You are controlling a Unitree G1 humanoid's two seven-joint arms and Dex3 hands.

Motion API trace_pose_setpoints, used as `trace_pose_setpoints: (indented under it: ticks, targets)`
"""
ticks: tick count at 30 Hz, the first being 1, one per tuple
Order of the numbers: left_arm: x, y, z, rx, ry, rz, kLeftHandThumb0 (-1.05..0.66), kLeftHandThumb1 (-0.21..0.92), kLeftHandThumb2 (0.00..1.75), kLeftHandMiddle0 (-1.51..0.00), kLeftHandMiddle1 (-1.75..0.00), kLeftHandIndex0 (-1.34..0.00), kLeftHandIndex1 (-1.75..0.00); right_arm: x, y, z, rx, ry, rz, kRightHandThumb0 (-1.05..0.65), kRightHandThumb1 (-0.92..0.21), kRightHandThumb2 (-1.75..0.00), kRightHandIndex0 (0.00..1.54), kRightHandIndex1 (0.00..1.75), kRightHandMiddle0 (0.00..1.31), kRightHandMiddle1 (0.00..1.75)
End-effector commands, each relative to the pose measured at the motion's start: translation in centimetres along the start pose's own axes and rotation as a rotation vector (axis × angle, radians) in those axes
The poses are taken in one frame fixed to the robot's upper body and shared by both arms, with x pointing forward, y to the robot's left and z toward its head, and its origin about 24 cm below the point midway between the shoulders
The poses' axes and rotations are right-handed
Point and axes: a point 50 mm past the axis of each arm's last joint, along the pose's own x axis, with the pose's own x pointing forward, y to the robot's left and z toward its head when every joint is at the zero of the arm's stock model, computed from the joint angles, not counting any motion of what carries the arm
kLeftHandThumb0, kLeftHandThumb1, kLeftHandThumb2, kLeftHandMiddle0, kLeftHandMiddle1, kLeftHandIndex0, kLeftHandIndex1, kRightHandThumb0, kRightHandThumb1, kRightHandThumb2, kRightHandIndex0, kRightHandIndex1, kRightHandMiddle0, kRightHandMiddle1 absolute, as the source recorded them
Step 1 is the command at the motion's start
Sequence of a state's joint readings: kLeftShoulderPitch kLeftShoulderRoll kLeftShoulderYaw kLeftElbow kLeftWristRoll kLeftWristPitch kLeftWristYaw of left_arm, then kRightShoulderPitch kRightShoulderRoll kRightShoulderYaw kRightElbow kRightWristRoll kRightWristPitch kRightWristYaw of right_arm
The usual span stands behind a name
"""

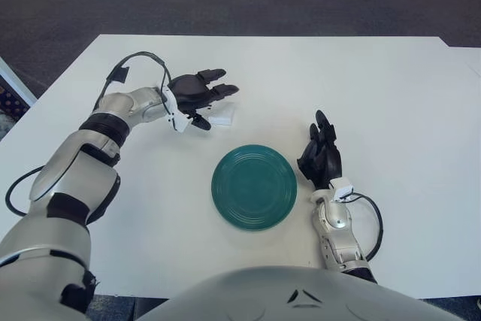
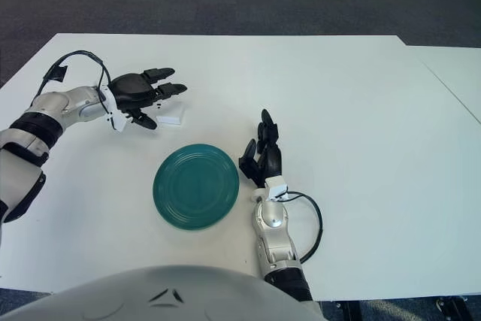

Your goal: Put the charger into the plate.

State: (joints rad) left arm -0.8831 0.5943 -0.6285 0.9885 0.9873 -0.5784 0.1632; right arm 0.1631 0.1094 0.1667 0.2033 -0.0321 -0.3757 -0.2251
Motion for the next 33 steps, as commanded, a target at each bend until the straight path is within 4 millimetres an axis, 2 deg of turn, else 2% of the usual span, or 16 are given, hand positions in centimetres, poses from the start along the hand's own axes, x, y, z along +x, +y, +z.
trace_pose_setpoints:
  ticks: [1, 16, 33]
  targets:
    - [0.2, 0.3, -0.3, -0.015, 0.03, 0.03, -1.05, 0.92, 0.48, 0.0, 0.0, 0.0, -0.39, -2.1, 0.9, -2.9, 0.025, 0.175, -0.029, -0.86, -0.92, -1.0, 0.07, 0.0, 0.0, 0.19]
    - [0.9, -0.1, -0.6, -0.13, 0.149, 0.017, -1.05, 0.92, 0.49, 0.0, 0.0, 0.0, -0.39, -1.9, 1.0, -3.4, 0.002, 0.175, -0.044, -0.92, -0.92, -0.98, 0.06, 0.0, 0.0, 0.2]
    - [1.4, -0.9, -0.5, -0.144, 0.224, -0.044, -1.05, 0.92, 0.53, 0.0, 0.0, 0.0, -0.44, -1.9, 1.1, -3.7, 0.005, 0.159, -0.045, -0.95, -0.92, -0.97, 0.08, 0.0, 0.0, 0.23]
